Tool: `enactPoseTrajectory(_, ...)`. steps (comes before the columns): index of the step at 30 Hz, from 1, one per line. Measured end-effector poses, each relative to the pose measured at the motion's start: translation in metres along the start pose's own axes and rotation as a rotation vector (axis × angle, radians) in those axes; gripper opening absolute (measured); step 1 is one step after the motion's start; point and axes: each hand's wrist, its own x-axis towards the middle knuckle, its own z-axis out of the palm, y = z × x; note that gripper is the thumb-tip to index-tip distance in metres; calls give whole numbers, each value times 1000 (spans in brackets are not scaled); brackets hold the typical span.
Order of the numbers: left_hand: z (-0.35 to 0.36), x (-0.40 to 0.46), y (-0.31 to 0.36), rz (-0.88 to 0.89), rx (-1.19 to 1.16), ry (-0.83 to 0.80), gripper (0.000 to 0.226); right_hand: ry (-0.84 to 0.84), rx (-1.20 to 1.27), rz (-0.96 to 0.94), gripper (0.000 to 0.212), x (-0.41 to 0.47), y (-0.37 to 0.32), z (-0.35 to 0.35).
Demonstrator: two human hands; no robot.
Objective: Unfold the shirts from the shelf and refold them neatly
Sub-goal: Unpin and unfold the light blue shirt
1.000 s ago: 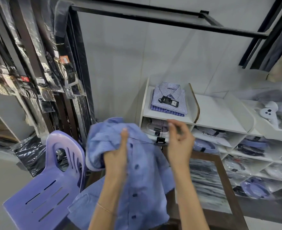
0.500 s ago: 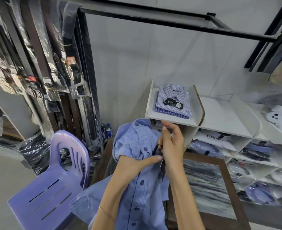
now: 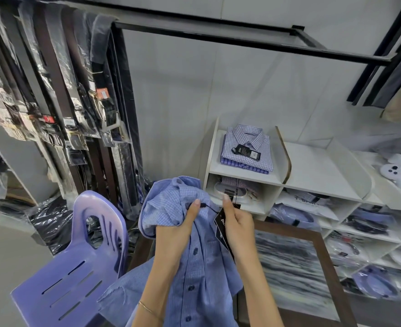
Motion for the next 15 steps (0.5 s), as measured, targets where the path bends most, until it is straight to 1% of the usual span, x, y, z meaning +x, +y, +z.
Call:
enactPoseTrajectory(1,-1,1,-1,26,28,11,41,47,-22,-17,55,1,0,-2)
enactPoseTrajectory(3,2,0,0,69,67,5,33,83,-44,-82,56,3,-5,-3)
enactPoseTrajectory(6,13,-7,0,76,110,-74,25,91,-80,-165,56,1,-15,2)
enactPoseTrajectory(9,8,-2,0,55,30,-38,26,133,-96,-160,60,5,-13,-6)
enactPoseTrajectory(11,5,0,1,64,-26,-4,30,156,-88,-156,59,8,-10,-11)
enactPoseTrajectory(15,15,-7,3,50,-20,-45,28,109,-46,-172,58,3,-10,-1)
